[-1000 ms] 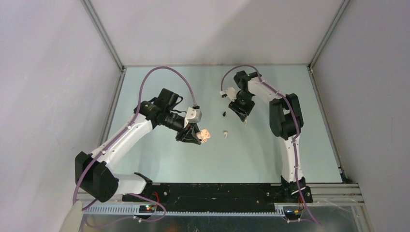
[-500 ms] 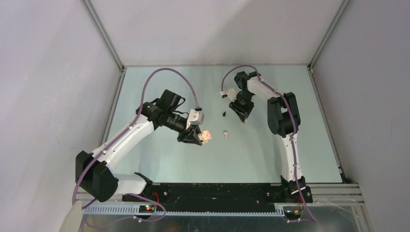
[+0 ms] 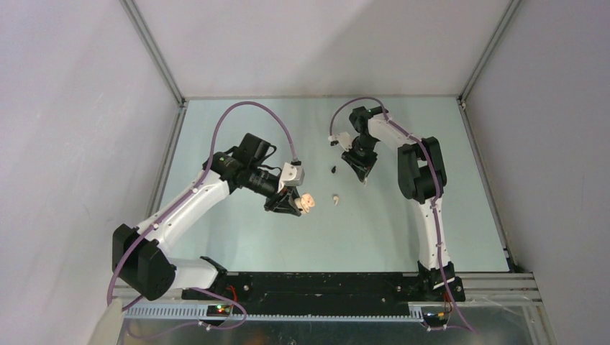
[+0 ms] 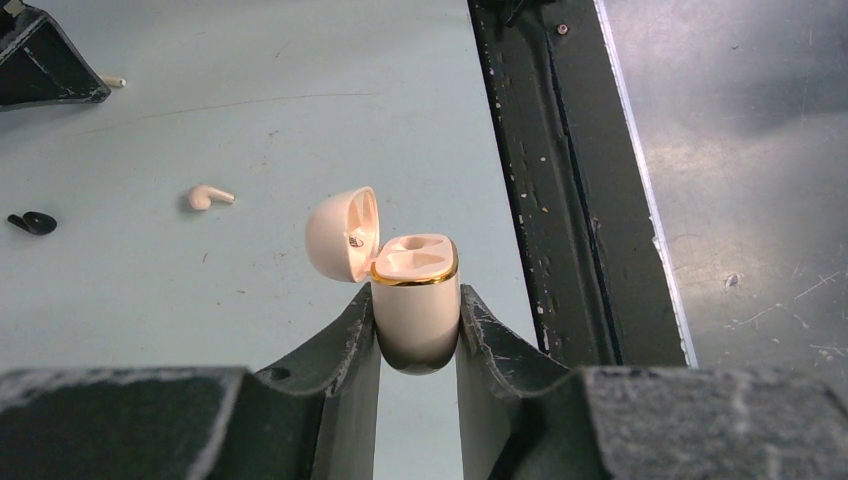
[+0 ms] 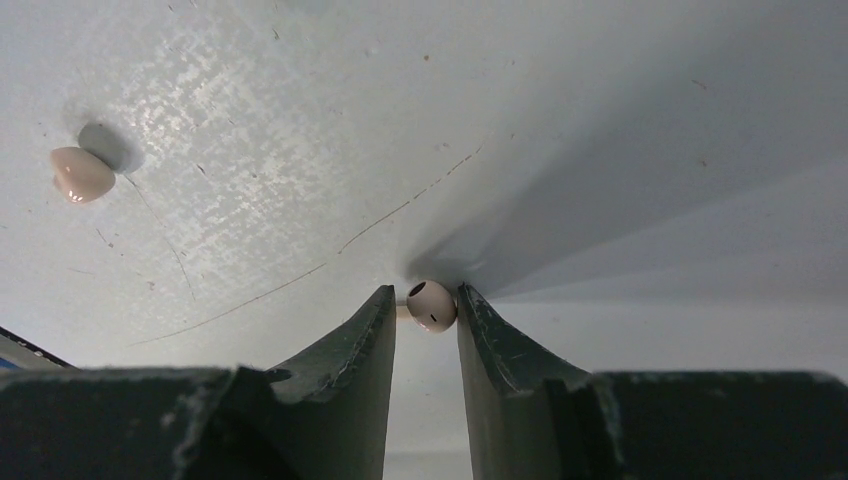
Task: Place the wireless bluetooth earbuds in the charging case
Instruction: Pick up the earbud from the center of the board.
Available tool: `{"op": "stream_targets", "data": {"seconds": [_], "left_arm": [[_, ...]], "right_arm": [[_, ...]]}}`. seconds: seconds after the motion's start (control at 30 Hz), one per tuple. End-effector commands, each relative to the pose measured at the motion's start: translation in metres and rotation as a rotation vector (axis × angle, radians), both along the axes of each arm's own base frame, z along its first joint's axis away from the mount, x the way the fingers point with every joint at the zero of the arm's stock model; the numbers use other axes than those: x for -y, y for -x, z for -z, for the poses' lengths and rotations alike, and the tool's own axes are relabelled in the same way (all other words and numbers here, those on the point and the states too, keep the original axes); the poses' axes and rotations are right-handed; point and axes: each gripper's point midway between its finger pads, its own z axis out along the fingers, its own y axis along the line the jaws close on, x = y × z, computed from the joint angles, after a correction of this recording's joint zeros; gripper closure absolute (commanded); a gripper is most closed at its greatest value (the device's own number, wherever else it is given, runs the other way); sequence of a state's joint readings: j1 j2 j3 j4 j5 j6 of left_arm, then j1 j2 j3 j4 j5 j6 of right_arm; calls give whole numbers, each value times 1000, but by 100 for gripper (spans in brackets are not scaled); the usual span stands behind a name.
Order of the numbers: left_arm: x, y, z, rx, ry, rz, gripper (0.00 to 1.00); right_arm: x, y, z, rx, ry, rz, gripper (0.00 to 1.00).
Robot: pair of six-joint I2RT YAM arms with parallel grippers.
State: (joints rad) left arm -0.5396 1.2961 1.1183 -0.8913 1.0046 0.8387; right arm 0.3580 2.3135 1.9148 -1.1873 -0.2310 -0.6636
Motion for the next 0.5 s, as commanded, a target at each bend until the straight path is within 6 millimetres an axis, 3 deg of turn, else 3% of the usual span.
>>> {"op": "stream_targets", "data": {"seconds": [0.0, 0.17, 0.3, 0.47], "left_arm": [[2, 2, -5, 26, 25, 8, 100], [2, 2, -6, 31, 26, 7, 100], [2, 2, -5, 30, 26, 7, 100], [2, 2, -6, 22, 29, 0, 100]], "right_arm": [[-5, -5, -3, 7, -19, -6, 68], [-5, -6, -3, 11, -19, -6, 85], [-7, -6, -9, 21, -35, -4, 92], [-10, -13, -27, 74, -59, 12, 92]]}}
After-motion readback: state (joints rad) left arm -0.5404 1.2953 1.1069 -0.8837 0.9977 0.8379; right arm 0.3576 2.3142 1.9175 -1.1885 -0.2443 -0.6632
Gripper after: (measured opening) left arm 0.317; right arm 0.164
